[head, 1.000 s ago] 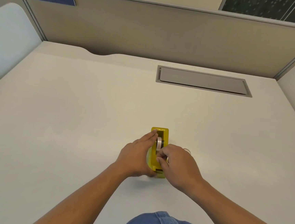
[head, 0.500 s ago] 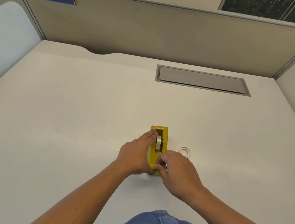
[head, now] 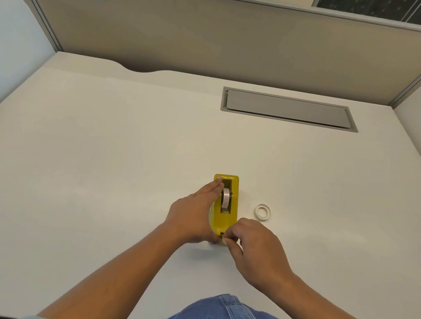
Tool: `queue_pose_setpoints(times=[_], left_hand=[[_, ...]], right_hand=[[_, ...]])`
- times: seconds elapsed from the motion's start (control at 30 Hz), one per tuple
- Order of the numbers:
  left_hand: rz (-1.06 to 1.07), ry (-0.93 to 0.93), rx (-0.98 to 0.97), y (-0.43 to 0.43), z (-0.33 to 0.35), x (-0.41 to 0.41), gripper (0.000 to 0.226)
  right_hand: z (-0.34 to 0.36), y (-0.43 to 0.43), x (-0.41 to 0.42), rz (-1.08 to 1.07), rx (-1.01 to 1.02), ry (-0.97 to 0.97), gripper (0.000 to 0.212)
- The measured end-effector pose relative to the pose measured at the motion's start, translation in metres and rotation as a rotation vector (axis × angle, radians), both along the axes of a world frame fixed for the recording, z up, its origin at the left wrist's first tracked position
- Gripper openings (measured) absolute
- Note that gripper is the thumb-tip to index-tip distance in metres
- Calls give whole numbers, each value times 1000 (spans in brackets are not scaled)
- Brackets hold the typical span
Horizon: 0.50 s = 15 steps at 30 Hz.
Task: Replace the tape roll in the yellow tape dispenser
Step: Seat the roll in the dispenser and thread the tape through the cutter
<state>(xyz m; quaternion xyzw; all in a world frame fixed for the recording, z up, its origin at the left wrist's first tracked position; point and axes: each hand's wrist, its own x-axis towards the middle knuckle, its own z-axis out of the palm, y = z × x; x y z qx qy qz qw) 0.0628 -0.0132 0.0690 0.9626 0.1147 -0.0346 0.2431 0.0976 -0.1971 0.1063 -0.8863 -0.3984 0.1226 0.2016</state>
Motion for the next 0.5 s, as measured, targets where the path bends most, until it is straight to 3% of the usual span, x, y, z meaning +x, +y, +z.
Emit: queue_pose_setpoints(times=[0.5], left_hand=[[-5,19,20,0,0,0,132]], right_hand=[[-19,-4,-8,-39,64,-73,11]])
